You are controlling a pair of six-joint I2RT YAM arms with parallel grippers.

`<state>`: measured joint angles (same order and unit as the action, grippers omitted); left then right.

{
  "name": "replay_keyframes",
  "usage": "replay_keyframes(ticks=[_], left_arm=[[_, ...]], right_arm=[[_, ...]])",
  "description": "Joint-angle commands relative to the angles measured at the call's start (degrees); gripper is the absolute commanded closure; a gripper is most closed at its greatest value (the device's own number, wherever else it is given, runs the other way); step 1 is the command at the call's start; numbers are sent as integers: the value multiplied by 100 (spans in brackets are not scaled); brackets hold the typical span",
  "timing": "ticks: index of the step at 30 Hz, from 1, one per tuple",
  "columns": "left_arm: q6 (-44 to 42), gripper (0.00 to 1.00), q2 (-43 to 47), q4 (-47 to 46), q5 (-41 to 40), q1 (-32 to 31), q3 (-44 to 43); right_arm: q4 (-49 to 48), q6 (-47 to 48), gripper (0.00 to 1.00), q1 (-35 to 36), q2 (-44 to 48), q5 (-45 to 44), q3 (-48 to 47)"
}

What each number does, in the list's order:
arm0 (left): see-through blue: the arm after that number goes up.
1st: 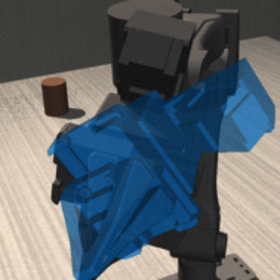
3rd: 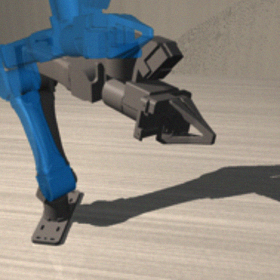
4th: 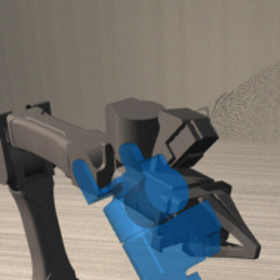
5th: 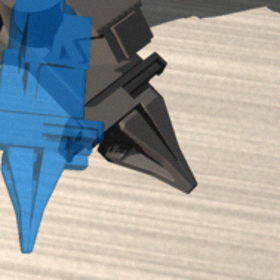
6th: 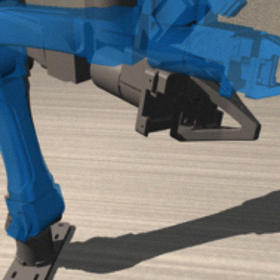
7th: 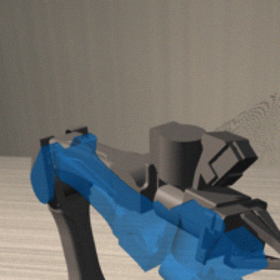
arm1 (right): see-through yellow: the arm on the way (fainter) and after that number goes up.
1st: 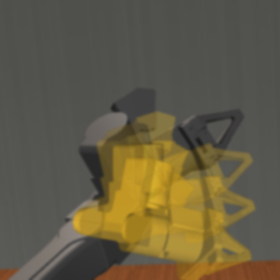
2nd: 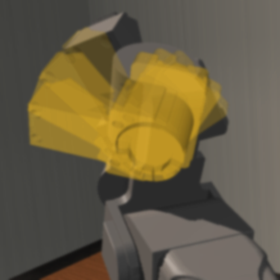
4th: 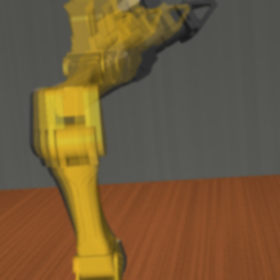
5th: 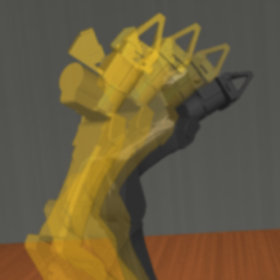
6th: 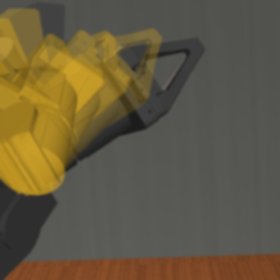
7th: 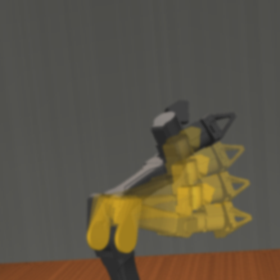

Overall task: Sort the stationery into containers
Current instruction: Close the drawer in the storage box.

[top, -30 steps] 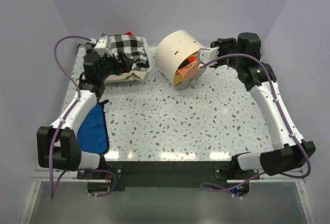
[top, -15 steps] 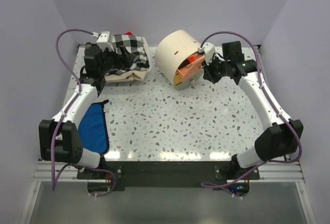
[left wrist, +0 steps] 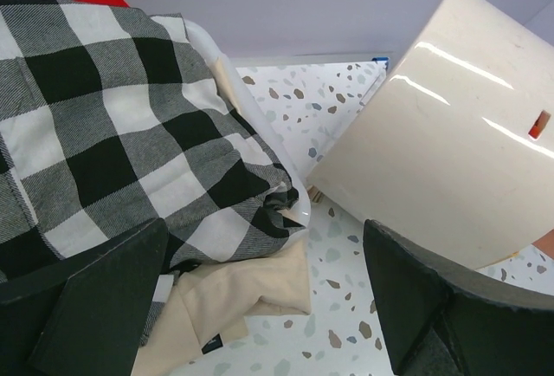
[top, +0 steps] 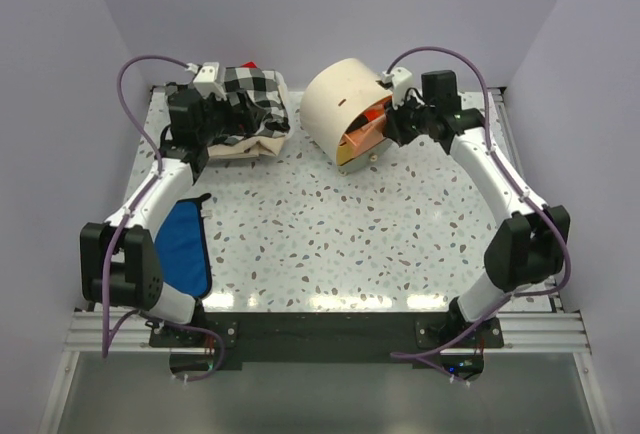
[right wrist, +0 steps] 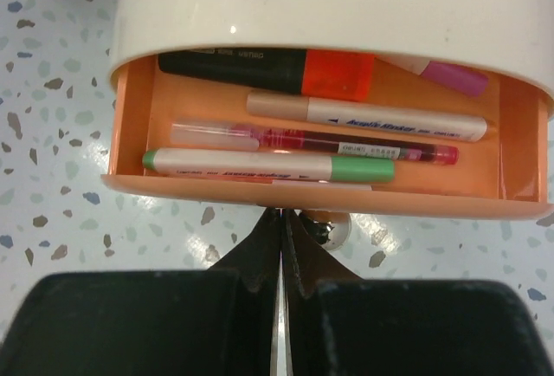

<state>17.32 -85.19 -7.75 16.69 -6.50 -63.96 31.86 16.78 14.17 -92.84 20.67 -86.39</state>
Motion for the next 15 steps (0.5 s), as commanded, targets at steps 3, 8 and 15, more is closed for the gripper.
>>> replay_keyframes(ticks=[3, 8, 15], left_arm=[[-133, 0, -130, -95, -52, -123, -371], [-159, 0, -191, -95, -60, -202, -406], [-176, 0, -367, -95, -104, -299, -503]], right_arm=[[-1188, -473, 100, -2, -375, -124, -379], [-1577, -649, 100, 76, -542, -230, -352], [-1850, -807, 100, 322, -727, -300, -431]])
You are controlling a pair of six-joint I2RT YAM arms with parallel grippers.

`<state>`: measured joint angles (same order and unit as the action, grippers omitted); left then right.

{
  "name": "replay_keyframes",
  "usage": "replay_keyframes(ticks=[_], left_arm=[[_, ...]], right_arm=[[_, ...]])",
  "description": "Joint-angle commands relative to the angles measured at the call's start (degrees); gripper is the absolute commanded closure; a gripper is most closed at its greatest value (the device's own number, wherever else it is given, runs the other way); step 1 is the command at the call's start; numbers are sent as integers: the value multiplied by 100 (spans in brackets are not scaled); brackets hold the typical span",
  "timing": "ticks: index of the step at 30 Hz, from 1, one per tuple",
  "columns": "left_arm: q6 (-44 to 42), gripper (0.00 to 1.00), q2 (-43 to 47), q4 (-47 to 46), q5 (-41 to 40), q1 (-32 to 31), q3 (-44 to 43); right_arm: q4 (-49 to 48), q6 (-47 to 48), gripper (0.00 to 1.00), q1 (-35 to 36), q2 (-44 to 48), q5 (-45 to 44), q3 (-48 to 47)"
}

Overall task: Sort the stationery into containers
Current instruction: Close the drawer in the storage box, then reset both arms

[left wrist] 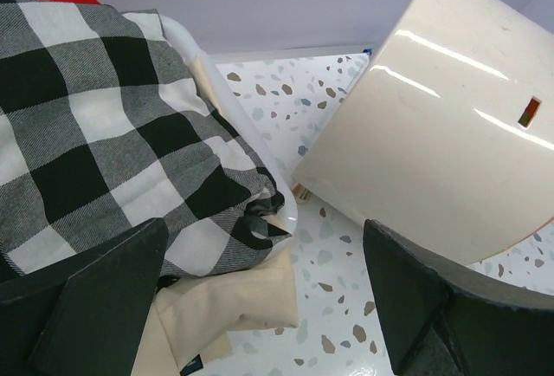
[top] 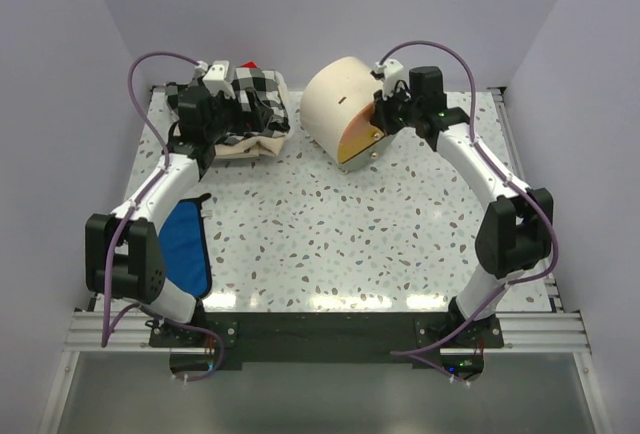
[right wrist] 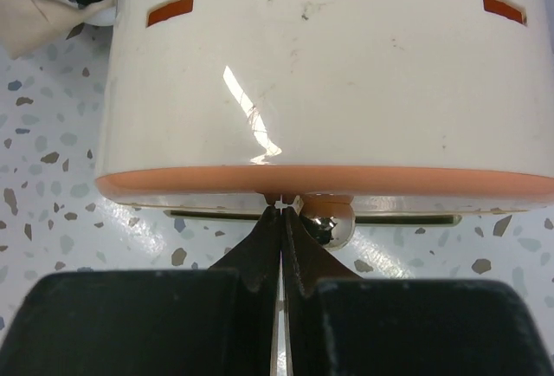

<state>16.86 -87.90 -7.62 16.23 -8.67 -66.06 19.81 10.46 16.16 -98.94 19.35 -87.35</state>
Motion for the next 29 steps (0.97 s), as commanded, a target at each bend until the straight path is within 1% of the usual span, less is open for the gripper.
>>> replay_keyframes(ticks=[1, 2, 4, 5, 6, 7, 8, 9, 11, 12, 13, 14, 16, 18, 20, 22, 26, 29], left_arm=[[-131, 0, -148, -108, -67, -100, -311], [-148, 0, -175, -108, -67, -135, -328], [-183, 0, -210, -39, -67, -162, -398], [-270, 0, -202, -12, -67, -188, -416], [-341, 0, -175, 6, -76, -205, -442], [-411, 0, -140, 93, -85, -214, -451], [-560, 0, -114, 129, -93, -249, -451], [-640, 0, -79, 155, -94, -258, -434], [-929, 0, 27, 199, -128, -293, -347], [-1009, 0, 62, 208, -172, -311, -311], [-1079, 0, 132, 217, -199, -329, -250], [-1193, 0, 167, 217, -225, -346, -101], [-1273, 0, 307, 138, -331, -408, 101], [-1404, 0, 405, 68, -357, -530, 435], [-1519, 0, 528, 59, -462, -723, 707], [-1554, 0, 642, -3, -507, -873, 910], [-1476, 0, 704, -47, -620, -961, 1463], [-1536, 0, 721, -91, -770, -970, 1753]], right_arm=[[-654, -193, 100, 141, -126, -195, -335], [-645, -193, 100, 150, -143, -204, -344], [-287, -106, 99, 141, -74, -352, -397], [-68, -53, 90, 141, 101, -406, -371], [370, -18, 76, 133, 259, -580, -196], [592, -9, 51, 133, 409, -756, -47], [785, 0, 43, 124, 567, -1045, 138], [1048, 26, 37, 115, 995, -1135, 592], [1156, 202, 22, 106, 1453, -1415, 1130], [1165, 202, 16, 106, 1839, -1591, 1629], [1165, 54, 11, 106, 2025, -1810, 1842], [1183, 9, 10, 89, 2167, -1917, 2045], [1078, -183, 9, 80, 2508, -2416, 2607], [999, -394, 2, 71, 2703, -3074, 3011], [937, -492, 1, 71, 3019, -3436, 3232], [1068, -509, 1, 62, 3239, -3648, 3373], [1235, -483, 1, 62, 3407, -3825, 3453], [973, -405, 1, 71, 3521, -3860, 3584]])
